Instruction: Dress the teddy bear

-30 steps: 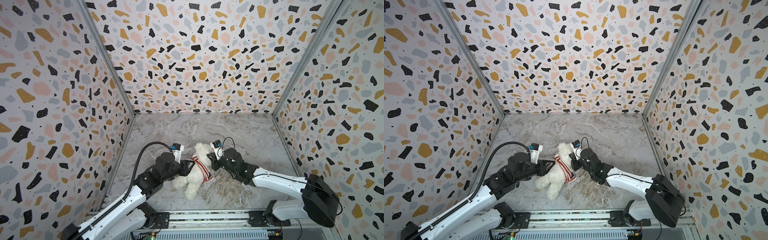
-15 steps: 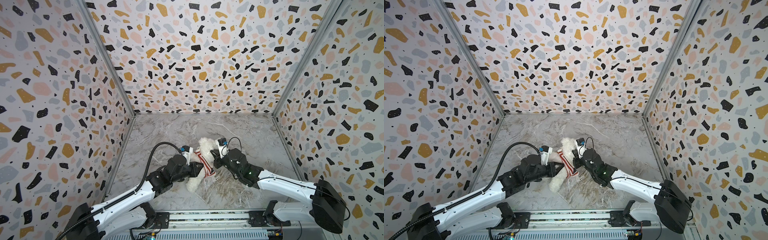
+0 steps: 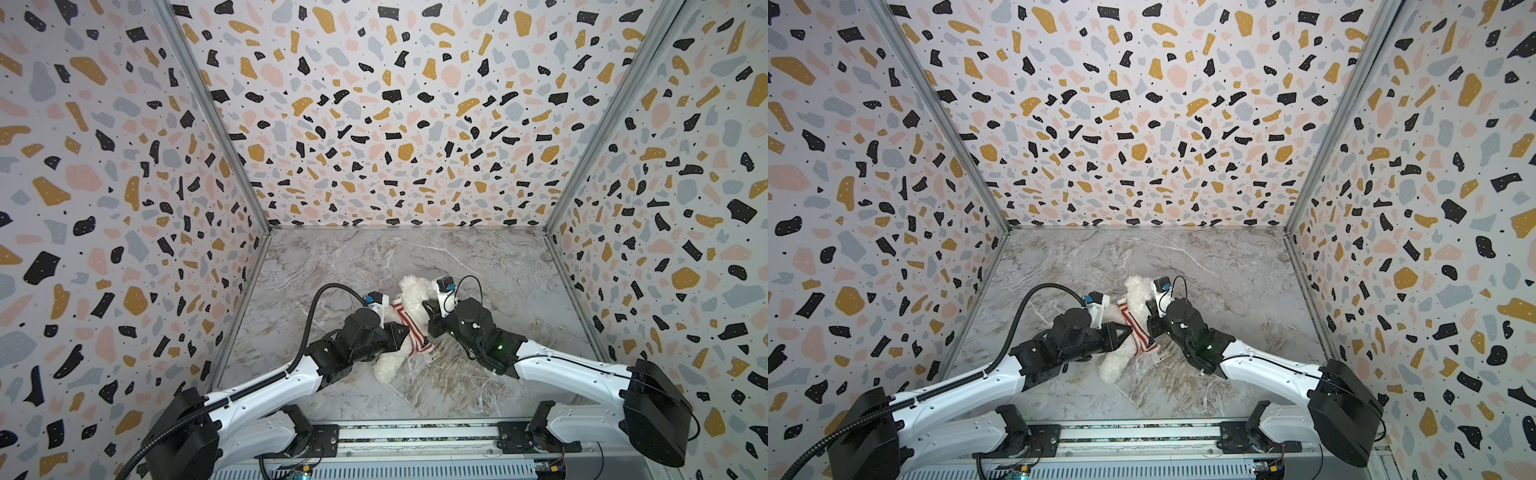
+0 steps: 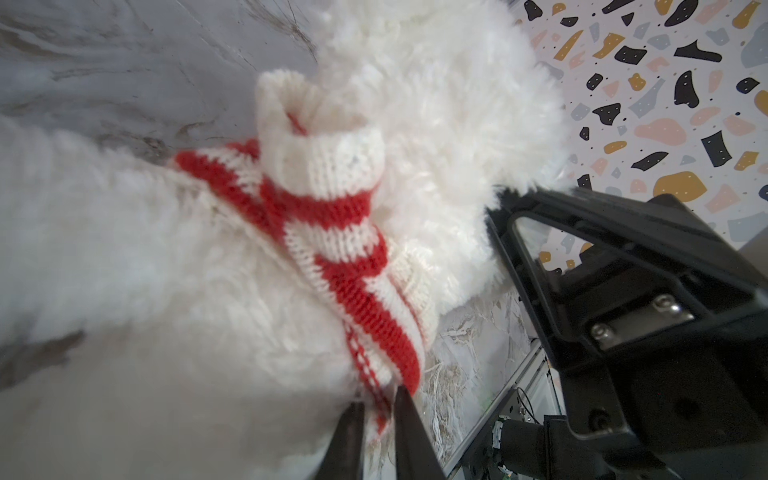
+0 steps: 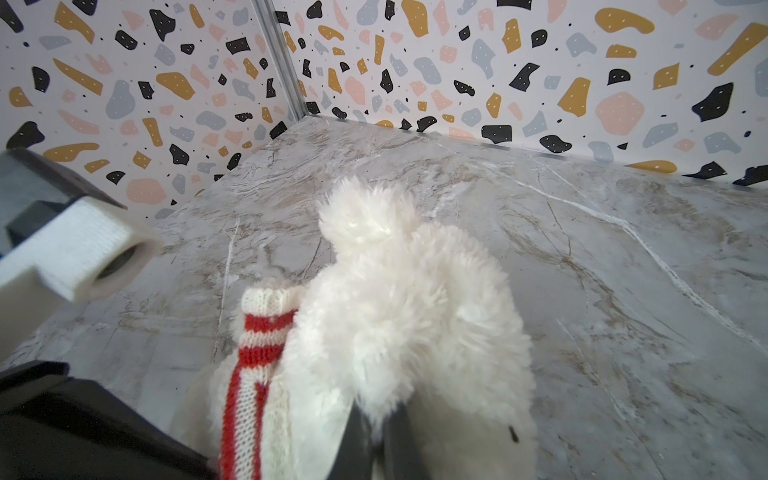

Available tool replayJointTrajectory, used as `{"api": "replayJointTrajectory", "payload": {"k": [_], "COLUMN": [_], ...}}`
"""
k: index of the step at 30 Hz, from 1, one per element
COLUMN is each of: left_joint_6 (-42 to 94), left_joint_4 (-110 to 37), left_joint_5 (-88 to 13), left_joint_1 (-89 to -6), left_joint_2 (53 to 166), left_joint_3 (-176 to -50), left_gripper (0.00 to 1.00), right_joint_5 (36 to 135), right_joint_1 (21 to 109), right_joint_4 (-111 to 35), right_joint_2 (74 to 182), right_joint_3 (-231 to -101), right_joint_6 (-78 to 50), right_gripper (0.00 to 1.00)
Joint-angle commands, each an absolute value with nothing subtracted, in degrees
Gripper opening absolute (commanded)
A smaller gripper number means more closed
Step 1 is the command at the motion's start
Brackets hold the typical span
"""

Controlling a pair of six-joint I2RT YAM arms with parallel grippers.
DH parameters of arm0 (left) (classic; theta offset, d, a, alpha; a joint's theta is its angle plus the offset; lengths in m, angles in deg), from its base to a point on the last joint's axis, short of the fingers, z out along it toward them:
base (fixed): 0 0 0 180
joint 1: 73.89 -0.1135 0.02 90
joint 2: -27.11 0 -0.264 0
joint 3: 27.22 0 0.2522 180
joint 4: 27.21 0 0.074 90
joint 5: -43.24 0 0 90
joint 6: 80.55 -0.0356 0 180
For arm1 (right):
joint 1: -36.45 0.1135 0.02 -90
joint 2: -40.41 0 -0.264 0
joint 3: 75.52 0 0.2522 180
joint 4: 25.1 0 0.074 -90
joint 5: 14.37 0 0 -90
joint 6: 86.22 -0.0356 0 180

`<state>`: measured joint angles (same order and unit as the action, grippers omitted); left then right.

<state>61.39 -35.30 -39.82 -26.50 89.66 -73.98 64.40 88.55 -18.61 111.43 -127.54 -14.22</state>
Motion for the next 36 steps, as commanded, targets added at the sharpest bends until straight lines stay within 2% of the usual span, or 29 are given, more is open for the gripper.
{"api": "replayJointTrajectory", "payload": {"k": [1,7,20,25,36], "left_joint_6": [61.7,61.2,57.7,58.5,58.8], "left_joint_4": [-31.8,-31.8,-34.1,-34.2,-39.0], "left_joint_5": [-40.6,-40.9,-40.4,-37.4,-38.0], "left_joint_1": [-26.2,-26.2,-26.6,-31.1,-40.3], "left_joint_2": [90.0,90.2,88.0,83.6,72.1], "left_joint_3": [-73.3,-73.9,-73.9,-69.1,-63.4], "left_gripper": [0.12,0.03,0.00,0.00,0.00], "right_joint_5": [64.2,63.9,64.6,67.6,69.6], "right_joint_1": [88.9,88.9,86.7,82.2,78.0], "right_joint_4": [-15.3,-15.4,-14.9,-13.0,-8.4], "right_joint_2": [109.9,109.7,107.4,105.4,99.8], "right_joint_3": [-127.5,-127.3,-124.1,-121.2,-116.1], "right_joint_6": [-15.1,-14.8,-16.5,-18.0,-16.4], "right_gripper": [0.00,0.00,0.00,0.00,0.00]}}
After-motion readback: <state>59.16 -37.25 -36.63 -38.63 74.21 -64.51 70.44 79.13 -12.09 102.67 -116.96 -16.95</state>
